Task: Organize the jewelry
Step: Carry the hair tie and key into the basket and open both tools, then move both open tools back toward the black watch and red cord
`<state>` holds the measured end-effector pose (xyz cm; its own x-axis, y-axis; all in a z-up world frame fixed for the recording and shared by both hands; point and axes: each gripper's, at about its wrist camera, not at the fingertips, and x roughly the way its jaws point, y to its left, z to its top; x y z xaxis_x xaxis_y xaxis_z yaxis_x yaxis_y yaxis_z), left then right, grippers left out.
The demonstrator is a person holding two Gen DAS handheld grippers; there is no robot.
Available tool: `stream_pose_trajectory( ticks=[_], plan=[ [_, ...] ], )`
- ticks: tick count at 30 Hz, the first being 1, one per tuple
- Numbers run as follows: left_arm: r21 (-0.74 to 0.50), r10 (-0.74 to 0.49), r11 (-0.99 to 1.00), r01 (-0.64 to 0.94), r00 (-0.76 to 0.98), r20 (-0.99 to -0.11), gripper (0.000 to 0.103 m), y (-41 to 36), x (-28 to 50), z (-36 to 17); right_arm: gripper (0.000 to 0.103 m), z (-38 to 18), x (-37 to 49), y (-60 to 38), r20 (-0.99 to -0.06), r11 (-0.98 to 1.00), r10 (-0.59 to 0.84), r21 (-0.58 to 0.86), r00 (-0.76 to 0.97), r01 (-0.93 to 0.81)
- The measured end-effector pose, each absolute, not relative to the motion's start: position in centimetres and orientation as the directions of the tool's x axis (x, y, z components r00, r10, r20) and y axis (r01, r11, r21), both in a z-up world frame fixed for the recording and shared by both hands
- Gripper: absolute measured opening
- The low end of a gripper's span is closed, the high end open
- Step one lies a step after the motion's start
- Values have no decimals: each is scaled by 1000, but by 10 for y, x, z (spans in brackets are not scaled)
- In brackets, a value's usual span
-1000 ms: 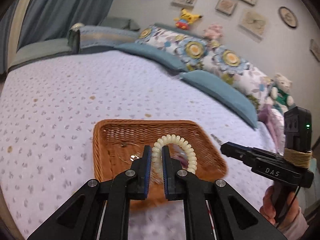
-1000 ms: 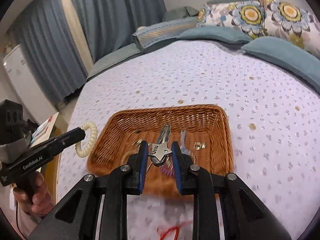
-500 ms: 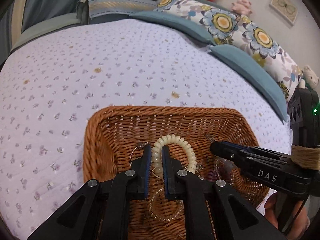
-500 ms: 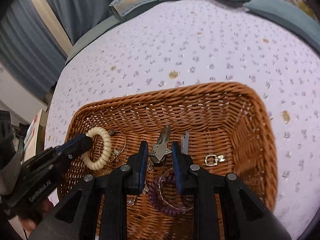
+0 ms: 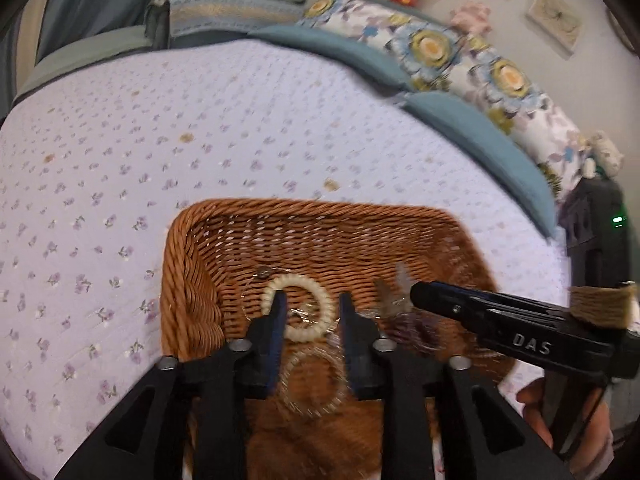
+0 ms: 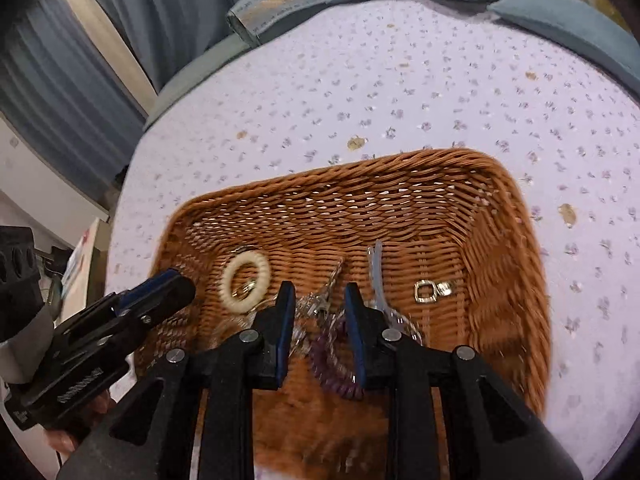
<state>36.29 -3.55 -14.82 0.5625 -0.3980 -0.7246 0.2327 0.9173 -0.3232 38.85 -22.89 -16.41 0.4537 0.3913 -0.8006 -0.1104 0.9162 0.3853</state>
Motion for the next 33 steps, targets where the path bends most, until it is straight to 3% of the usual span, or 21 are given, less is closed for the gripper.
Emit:
stream_pose_trajectory(
  ticks=[1, 8, 10, 16, 20, 23, 33],
  plan=[
    [-329, -407, 913, 240, 575, -710, 44, -33, 355, -142, 32, -159, 382, -230, -796, 916, 392, 384, 462, -116],
    [-353, -458, 888, 294, 629, -628, 49, -14, 293, -95, 33, -102, 318, -249, -730, 903, 421, 395, 539, -171],
    [-348, -461, 886, 306, 649, -605, 59, -9, 269, -81, 43, -84, 295, -255, -711, 908, 410, 378, 572, -181],
    [-335, -477, 878, 342, 685, -550, 60, 4, 196, -52, 44, -58, 227, -274, -681, 925, 371, 331, 631, -187],
    [-340, -498, 866, 365, 679, -539, 61, 6, 157, -46, 45, -68, 195, -281, -688, 927, 363, 333, 628, -171],
    [-356, -516, 856, 374, 661, -545, 67, 5, 131, -51, 45, -88, 175, -284, -700, 926, 359, 350, 617, -141],
    [-410, -545, 838, 358, 536, -645, 68, -15, 81, -118, 55, -175, 152, -255, -769, 950, 292, 303, 568, -78]
  ],
)
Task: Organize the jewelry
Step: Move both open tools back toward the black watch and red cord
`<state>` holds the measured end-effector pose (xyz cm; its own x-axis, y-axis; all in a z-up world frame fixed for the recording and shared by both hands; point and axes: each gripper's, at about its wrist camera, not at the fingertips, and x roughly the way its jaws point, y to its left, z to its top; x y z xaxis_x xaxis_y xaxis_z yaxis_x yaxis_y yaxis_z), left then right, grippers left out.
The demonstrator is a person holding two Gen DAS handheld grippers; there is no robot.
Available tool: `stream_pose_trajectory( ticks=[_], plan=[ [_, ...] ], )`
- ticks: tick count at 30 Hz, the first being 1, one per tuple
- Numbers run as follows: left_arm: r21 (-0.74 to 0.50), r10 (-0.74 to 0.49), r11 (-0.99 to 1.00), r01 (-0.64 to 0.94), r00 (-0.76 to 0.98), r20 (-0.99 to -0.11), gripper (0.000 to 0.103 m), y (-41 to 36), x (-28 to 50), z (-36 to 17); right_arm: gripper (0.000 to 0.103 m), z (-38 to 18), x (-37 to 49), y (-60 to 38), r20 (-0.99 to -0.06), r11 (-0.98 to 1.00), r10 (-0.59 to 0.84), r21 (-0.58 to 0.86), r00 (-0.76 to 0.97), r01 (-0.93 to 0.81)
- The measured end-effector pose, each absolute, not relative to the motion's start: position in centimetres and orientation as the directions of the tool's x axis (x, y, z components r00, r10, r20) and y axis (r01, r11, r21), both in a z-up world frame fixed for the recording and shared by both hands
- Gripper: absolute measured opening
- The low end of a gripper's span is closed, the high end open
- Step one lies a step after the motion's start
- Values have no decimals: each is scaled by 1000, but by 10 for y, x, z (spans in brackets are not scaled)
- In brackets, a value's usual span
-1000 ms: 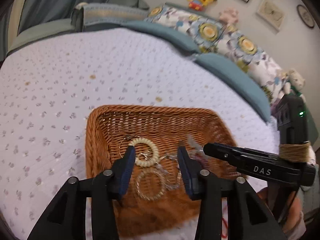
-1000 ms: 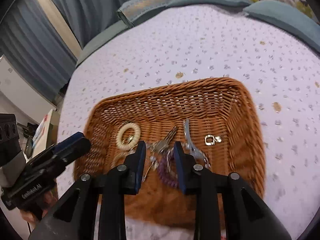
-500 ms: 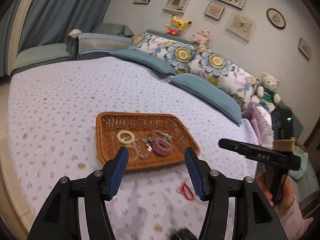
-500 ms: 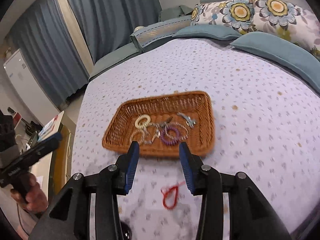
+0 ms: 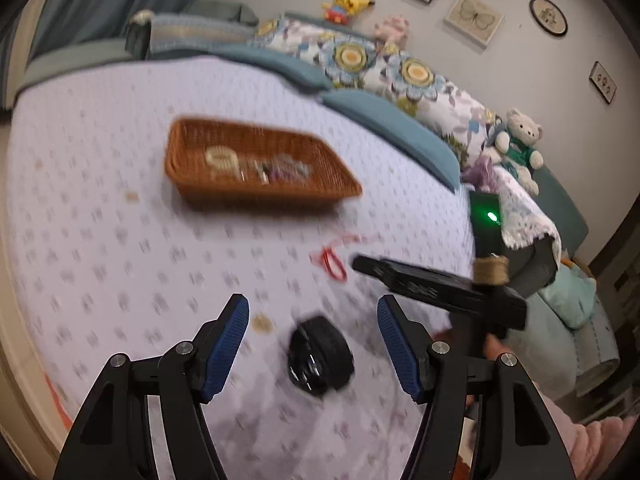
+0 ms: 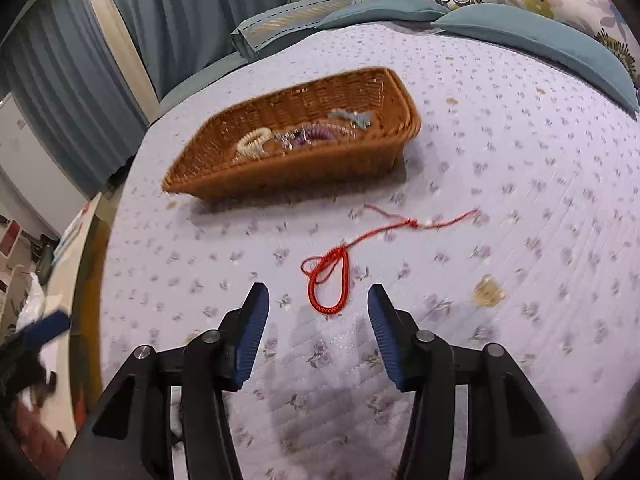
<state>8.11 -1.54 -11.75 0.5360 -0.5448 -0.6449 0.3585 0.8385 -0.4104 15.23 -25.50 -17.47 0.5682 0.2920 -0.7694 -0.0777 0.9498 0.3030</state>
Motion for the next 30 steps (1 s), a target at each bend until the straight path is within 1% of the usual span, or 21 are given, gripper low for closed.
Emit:
stream_pose_trajectory(
  ticks=[3, 6, 7, 8, 10, 11, 15, 20, 22, 25, 27, 29, 30],
  plan=[
    [-402, -540, 840, 364, 504, -674, 68, -30, 73, -133, 55, -195, 154, -251, -777, 954, 272, 293, 568, -56],
    [-330, -487, 869, 370, 511, -708, 68, -49, 66, -142, 55, -199, 155, -251, -785, 959, 255, 279, 564, -46],
    [-300, -463, 880, 369, 519, -719, 68, -55, 64, -145, 61, -197, 154, -252, -777, 960, 249, 275, 578, -45],
    [-263, -432, 893, 364, 534, -727, 68, -59, 62, -148, 64, -197, 154, -253, -777, 961, 245, 273, 580, -41],
    [-192, -375, 913, 359, 561, -738, 68, -66, 59, -155, 65, -200, 154, -256, -779, 957, 255, 287, 573, -35],
    [-180, -363, 917, 356, 560, -745, 68, -69, 59, -159, 65, -200, 155, -257, -777, 955, 260, 295, 573, -33],
    [-198, -378, 912, 359, 547, -747, 68, -70, 59, -165, 65, -202, 159, -257, -784, 955, 256, 294, 565, -25],
    [-214, -367, 923, 320, 562, -742, 67, -61, 65, -167, 65, -202, 165, -241, -811, 979, 191, 198, 553, -48],
    [-259, -386, 920, 294, 559, -734, 67, -50, 69, -168, 61, -203, 167, -234, -816, 984, 173, 164, 552, -65],
    [-325, -409, 912, 250, 561, -720, 67, -32, 74, -168, 60, -204, 168, -229, -824, 989, 149, 133, 547, -70],
    [-356, -417, 908, 222, 563, -713, 67, -20, 78, -170, 58, -205, 170, -229, -829, 990, 142, 128, 541, -64],
    [-385, -418, 904, 185, 568, -709, 66, -6, 81, -173, 54, -206, 172, -230, -829, 991, 135, 126, 542, -55],
    [-398, -420, 901, 171, 567, -708, 65, -1, 83, -174, 52, -206, 173, -231, -830, 991, 130, 123, 542, -49]
  ],
)
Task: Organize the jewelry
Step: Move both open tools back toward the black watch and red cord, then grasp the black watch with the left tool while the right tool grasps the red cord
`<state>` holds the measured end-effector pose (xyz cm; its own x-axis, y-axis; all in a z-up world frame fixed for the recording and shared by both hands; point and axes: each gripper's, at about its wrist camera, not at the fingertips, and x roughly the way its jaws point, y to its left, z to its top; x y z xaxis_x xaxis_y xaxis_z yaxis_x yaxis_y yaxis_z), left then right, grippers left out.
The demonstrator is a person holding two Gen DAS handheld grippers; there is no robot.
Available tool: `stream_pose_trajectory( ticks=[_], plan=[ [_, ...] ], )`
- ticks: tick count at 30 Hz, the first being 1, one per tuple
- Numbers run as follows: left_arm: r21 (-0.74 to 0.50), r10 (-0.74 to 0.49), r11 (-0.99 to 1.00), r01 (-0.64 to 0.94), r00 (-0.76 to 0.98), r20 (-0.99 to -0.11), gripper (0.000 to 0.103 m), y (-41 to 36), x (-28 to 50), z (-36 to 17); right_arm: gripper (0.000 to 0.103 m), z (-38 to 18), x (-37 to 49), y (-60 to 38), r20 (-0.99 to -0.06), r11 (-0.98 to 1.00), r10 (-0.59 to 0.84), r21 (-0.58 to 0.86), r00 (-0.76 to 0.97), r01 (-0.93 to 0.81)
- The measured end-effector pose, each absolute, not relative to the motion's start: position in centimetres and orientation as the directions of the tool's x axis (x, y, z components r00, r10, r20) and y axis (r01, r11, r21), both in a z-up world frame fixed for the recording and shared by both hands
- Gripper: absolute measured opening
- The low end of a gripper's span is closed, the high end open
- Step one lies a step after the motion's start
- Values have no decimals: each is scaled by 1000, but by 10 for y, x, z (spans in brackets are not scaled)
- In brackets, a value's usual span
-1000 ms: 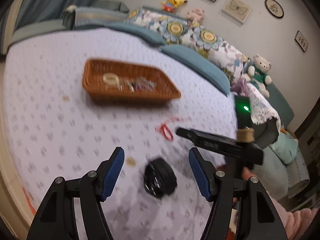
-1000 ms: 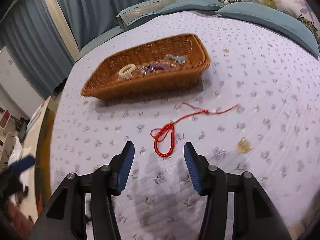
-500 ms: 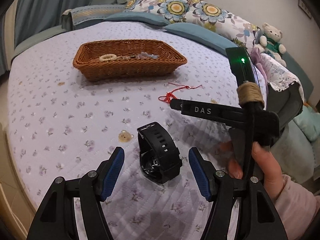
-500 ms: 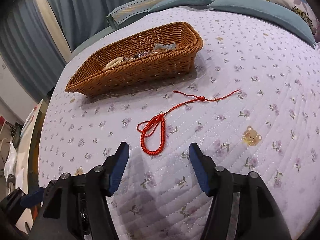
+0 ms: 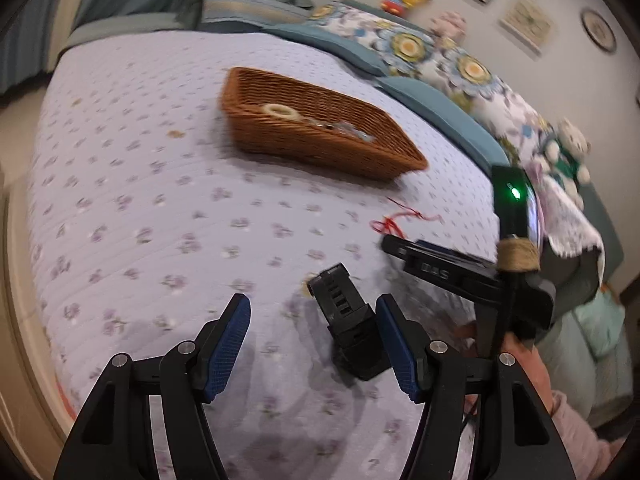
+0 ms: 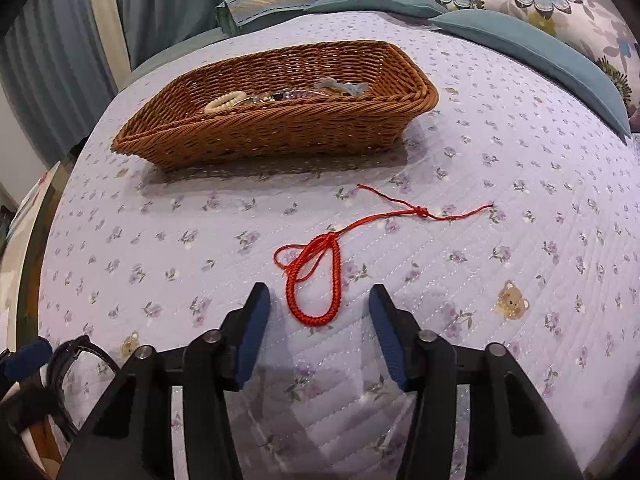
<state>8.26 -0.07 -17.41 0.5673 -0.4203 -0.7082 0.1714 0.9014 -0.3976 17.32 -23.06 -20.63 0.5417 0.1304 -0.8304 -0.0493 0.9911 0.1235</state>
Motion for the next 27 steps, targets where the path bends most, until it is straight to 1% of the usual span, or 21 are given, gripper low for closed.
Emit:
stream_pose_trajectory(
  ticks=[2, 5, 9, 11, 13, 15, 16, 17, 18, 20, 21, 22, 23, 25, 27],
  plan=[
    [-423, -426, 895, 144, 559, -711, 61, 11, 86, -179, 50, -206, 174, -232, -830, 991, 128, 124, 543, -45],
    [-464, -463, 875, 139, 524, -715, 60, 22, 90, -190, 47, -207, 175, -234, -829, 991, 132, 132, 544, -39],
    [-484, -484, 864, 138, 489, -726, 60, 22, 91, -201, 46, -207, 174, -235, -827, 990, 135, 139, 546, -34],
    [-486, -488, 863, 138, 479, -730, 58, 20, 93, -204, 46, -207, 174, -235, -827, 990, 134, 137, 546, -36],
    [-471, -479, 871, 142, 468, -743, 47, 15, 96, -206, 46, -207, 174, -235, -826, 990, 136, 138, 546, -38],
    [-456, -471, 877, 150, 452, -758, 42, 10, 101, -208, 46, -207, 174, -235, -827, 989, 138, 143, 545, -35],
    [-445, -463, 883, 152, 446, -766, 41, 8, 103, -210, 47, -208, 175, -236, -830, 990, 134, 138, 541, -34],
    [-434, -456, 887, 157, 445, -771, 40, 6, 104, -210, 51, -208, 175, -234, -832, 991, 130, 132, 540, -34],
    [-427, -452, 890, 162, 445, -773, 39, 5, 105, -210, 51, -207, 176, -232, -834, 991, 128, 125, 537, -43],
    [-405, -434, 899, 164, 444, -784, 29, 1, 109, -211, 52, -208, 178, -226, -838, 994, 110, 99, 535, -49],
    [-393, -424, 905, 166, 442, -790, 22, -1, 111, -211, 52, -208, 180, -224, -840, 995, 105, 90, 532, -54],
    [-379, -414, 910, 169, 443, -795, 15, -3, 112, -211, 51, -209, 181, -223, -841, 994, 107, 90, 531, -57],
    [-357, -396, 918, 173, 451, -800, 12, -4, 112, -211, 40, -209, 182, -223, -840, 994, 111, 94, 531, -60],
    [-332, -378, 926, 182, 460, -804, 11, -7, 111, -209, 25, -208, 182, -228, -834, 991, 130, 119, 536, -55],
    [-333, -378, 926, 180, 465, -801, 11, -6, 110, -208, 20, -208, 182, -235, -830, 985, 167, 166, 533, -50]
  ],
)
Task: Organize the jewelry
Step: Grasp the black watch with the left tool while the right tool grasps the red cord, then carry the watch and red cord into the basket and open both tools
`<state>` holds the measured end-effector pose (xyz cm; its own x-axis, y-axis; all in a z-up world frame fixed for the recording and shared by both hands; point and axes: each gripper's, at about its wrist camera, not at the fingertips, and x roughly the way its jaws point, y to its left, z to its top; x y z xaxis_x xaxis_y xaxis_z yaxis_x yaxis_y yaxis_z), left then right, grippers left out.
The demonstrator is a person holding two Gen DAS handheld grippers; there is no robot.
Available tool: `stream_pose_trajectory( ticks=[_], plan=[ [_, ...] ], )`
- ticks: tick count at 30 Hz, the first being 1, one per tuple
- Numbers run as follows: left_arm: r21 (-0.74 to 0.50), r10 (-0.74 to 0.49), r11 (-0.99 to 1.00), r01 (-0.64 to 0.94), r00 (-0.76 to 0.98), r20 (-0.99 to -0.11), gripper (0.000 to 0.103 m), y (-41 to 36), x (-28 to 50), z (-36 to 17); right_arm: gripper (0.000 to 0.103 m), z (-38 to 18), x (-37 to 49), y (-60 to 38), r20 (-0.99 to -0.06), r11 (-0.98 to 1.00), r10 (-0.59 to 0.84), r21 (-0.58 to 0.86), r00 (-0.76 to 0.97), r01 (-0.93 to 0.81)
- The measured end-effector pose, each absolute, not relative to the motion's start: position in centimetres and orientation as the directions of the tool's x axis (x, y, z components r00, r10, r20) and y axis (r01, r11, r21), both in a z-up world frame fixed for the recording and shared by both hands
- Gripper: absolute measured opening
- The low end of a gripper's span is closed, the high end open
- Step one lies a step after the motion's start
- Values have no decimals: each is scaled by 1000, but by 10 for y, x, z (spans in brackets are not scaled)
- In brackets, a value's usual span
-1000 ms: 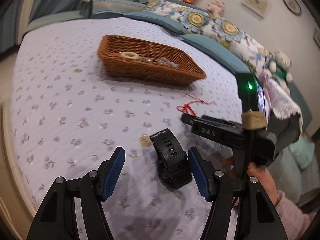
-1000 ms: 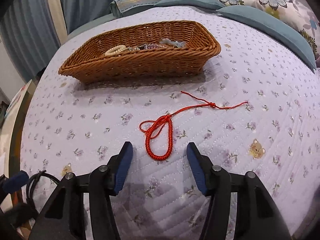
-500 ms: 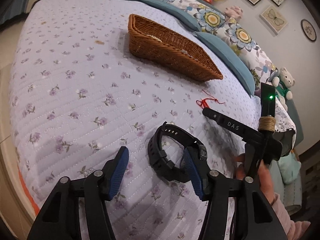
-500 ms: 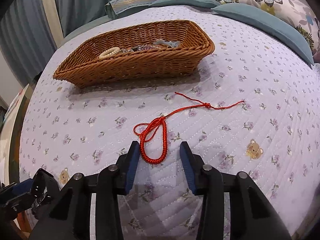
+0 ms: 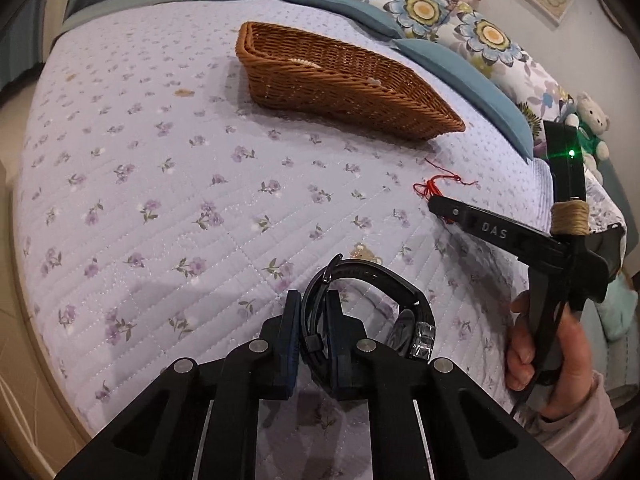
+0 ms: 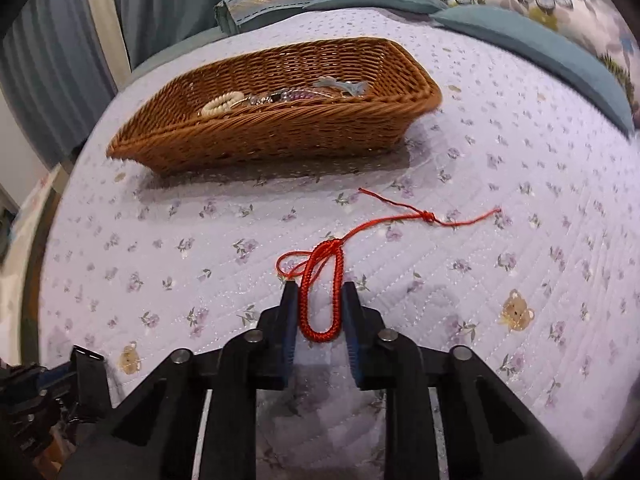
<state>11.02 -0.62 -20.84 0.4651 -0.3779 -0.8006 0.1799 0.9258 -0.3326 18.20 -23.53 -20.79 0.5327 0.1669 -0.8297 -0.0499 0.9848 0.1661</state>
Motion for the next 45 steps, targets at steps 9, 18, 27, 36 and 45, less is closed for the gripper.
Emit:
stream_pose_trajectory(
  ticks=[9, 18, 27, 36, 45],
  plan=[
    [-442, -462, 883, 159, 465, -755, 11, 6, 110, -199, 13, -180, 153, -271, -741, 938, 316, 336, 592, -81],
    [-474, -493, 861, 182, 523, -695, 11, 9, 125, -159, 13, -115, 153, -299, -626, 888, 398, 446, 670, -111],
    [-447, -477, 868, 218, 619, -624, 11, 14, 188, -97, 13, -35, 194, -283, -558, 911, 393, 347, 731, -225],
    [-416, -430, 889, 192, 664, -612, 11, 2, 279, -74, 13, -34, 283, -257, -582, 912, 404, 312, 706, -265],
    [-312, -309, 943, 113, 641, -702, 11, -22, 355, -118, 13, -111, 365, -240, -690, 914, 402, 336, 602, -225]
  ],
)
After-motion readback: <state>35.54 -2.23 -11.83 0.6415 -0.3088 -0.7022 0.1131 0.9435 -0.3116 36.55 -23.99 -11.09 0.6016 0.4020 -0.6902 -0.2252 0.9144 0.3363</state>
